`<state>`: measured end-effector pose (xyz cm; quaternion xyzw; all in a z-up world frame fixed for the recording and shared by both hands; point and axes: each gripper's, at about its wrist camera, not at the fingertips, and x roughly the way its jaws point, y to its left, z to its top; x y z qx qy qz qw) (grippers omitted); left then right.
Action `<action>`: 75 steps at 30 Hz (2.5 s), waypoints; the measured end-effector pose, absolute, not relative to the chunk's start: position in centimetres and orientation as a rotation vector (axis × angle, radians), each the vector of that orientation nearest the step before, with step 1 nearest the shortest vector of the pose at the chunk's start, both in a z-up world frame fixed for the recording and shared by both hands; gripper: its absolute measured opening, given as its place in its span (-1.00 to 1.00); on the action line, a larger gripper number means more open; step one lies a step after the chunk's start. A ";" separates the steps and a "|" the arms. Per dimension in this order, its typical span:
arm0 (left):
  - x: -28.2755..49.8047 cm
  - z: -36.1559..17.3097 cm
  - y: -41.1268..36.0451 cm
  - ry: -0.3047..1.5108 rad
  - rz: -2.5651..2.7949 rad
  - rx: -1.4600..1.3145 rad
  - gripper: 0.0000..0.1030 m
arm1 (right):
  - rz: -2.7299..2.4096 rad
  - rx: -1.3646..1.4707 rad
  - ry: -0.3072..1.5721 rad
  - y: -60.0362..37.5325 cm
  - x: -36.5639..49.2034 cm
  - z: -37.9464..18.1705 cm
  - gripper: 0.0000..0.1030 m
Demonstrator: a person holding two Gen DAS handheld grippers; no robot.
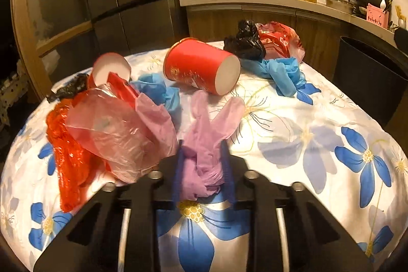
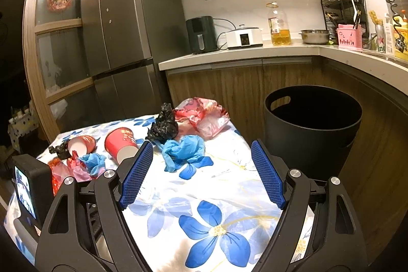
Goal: Collect trash
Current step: 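Grasp the pink glove with the left tool while the right tool grasps the blue glove, then carry the pink and blue gloves with both tools over the black bin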
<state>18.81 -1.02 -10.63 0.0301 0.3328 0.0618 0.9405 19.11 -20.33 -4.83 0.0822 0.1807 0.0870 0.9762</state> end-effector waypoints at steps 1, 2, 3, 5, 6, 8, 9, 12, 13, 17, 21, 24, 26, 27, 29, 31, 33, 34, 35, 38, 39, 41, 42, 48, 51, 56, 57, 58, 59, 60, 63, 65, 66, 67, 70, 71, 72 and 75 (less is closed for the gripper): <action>18.8 -10.6 -1.0 0.679 0.119 0.056 -0.69 | 0.176 0.164 0.368 -20.2 19.3 -5.0 0.52; 18.7 -10.6 -1.0 0.677 0.112 0.053 -0.73 | 0.177 0.162 0.371 -20.0 19.5 -5.1 0.52; 18.6 -10.6 -1.0 0.672 0.105 0.050 -0.79 | 0.177 0.159 0.375 -19.9 19.7 -5.2 0.52; 18.2 -10.2 -1.0 0.655 0.093 0.040 -0.83 | 0.179 0.155 0.384 -19.5 20.2 -5.6 0.52; 17.8 -9.9 -1.0 0.637 0.085 0.033 -0.85 | 0.180 0.153 0.387 -19.3 20.5 -5.7 0.52; 17.1 -9.0 -0.9 0.595 0.065 0.018 -0.87 | 0.184 0.146 0.396 -18.9 21.2 -6.1 0.52; 16.5 -8.4 -1.0 0.563 0.054 0.010 -0.87 | 0.185 0.144 0.401 -18.7 21.6 -6.2 0.52; 15.2 -6.7 -0.9 0.492 0.032 -0.010 -0.88 | 0.188 0.136 0.420 -17.9 23.4 -6.8 0.52; 14.8 -6.1 -0.8 0.470 0.026 -0.020 -0.88 | 0.191 0.136 0.424 -17.7 23.9 -6.9 0.52; 14.2 -4.7 -0.3 0.419 0.023 -0.046 -0.88 | 0.191 0.130 0.442 -16.5 26.5 -7.5 0.51; 14.9 -4.1 0.1 0.414 0.023 -0.063 -0.88 | 0.202 0.139 0.491 -15.4 29.3 -8.5 0.44; 15.3 -4.1 0.5 0.417 0.028 -0.064 -0.88 | 0.210 0.148 0.554 -14.7 31.4 -9.6 0.34; 15.7 -4.1 0.8 0.421 0.031 -0.068 -0.88 | 0.212 0.160 0.591 -14.4 32.6 -10.3 0.28; 15.8 -4.1 0.9 0.421 0.032 -0.070 -0.88 | 0.215 0.160 0.602 -14.3 32.8 -10.5 0.22; 16.1 -4.1 1.2 0.424 0.035 -0.076 -0.88 | 0.218 0.152 0.633 -13.9 33.4 -11.2 0.10; 16.4 -4.1 1.5 0.426 0.038 -0.086 -0.88 | 0.225 0.147 0.660 -13.7 33.9 -11.8 -0.03; 16.6 -4.0 1.7 0.427 0.037 -0.094 -0.88 | 0.240 0.154 0.684 -13.7 34.3 -12.2 -0.29; 16.7 -4.0 1.7 0.428 0.039 -0.096 -0.88 | 0.248 0.156 0.692 -13.7 34.4 -12.4 -0.37; 16.7 -4.0 1.8 0.428 0.041 -0.097 -0.88 | 0.254 0.155 0.696 -13.6 34.5 -12.4 -0.52; 16.7 -3.8 1.7 0.428 0.043 -0.099 -0.88 | 0.282 0.138 0.686 -13.2 34.1 -12.2 -0.82; 16.6 -3.7 1.7 0.424 0.045 -0.096 -0.88 | 0.288 0.132 0.680 -13.1 33.9 -12.0 -0.89; 16.5 -3.5 1.6 0.418 0.050 -0.089 -0.88 | 0.300 0.129 0.654 -13.3 33.0 -11.4 -0.92; 16.4 -3.4 1.6 0.414 0.053 -0.086 -0.88 | 0.303 0.131 0.643 -13.5 32.6 -11.1 -0.93; 15.8 -2.7 1.4 0.400 0.067 -0.087 -0.88 | 0.321 0.157 0.579 -15.8 28.8 -9.0 -0.95; 15.5 -2.4 1.0 0.392 0.060 -0.086 -0.88 | 0.324 0.172 0.546 -17.2 26.8 -7.9 -0.95; 15.1 -1.7 -0.6 0.374 0.029 -0.072 -0.88 | 0.314 0.187 0.491 -19.2 24.7 -6.0 -0.95; 15.1 -1.5 -1.2 0.368 0.020 -0.066 -0.88 | 0.309 0.190 0.480 -19.7 24.3 -5.6 -0.95; 15.1 -1.3 -1.5 0.365 0.014 -0.063 -0.88 | 0.305 0.193 0.471 -19.9 24.0 -5.4 -0.95; 15.1 -1.1 -1.9 0.361 0.006 -0.061 -0.88 | 0.299 0.198 0.458 -20.5 23.6 -5.0 -0.95; 15.1 -0.9 -2.5 0.354 -0.004 -0.057 -0.88 | 0.295 0.202 0.448 -20.9 23.4 -4.7 -0.95; 15.3 -0.2 -4.1 0.336 -0.033 -0.043 -0.88 | 0.277 0.208 0.413 -22.3 22.7 -3.7 -0.95; 15.7 0.1 -5.1 0.326 -0.057 -0.035 -0.88 | 0.264 0.209 0.394 -23.3 22.4 -3.1 -0.96; 15.9 0.3 -5.6 0.323 -0.067 -0.031 -0.88 | 0.257 0.209 0.385 -23.7 22.2 -2.9 -0.95; 16.2 0.5 -6.3 0.319 -0.081 -0.025 -0.88 | 0.246 0.210 0.375 -24.3 22.0 -2.6 -0.95; 17.1 1.1 -8.0 0.307 -0.118 -0.017 -0.88 | 0.211 0.217 0.343 -26.1 21.9 -1.8 -0.96; 17.4 1.3 -8.5 0.304 -0.131 -0.017 -0.88 | 0.197 0.218 0.331 -26.8 21.8 -1.4 -0.96; 18.0 1.6 -9.2 0.302 -0.151 -0.022 -0.88 | 0.186 0.218 0.324 -27.4 21.8 -1.2 -0.96; 19.2 2.4 -11.4 0.293 -0.203 -0.026 -0.88 | 0.142 0.220 0.299 -29.4 22.0 -0.5 -0.96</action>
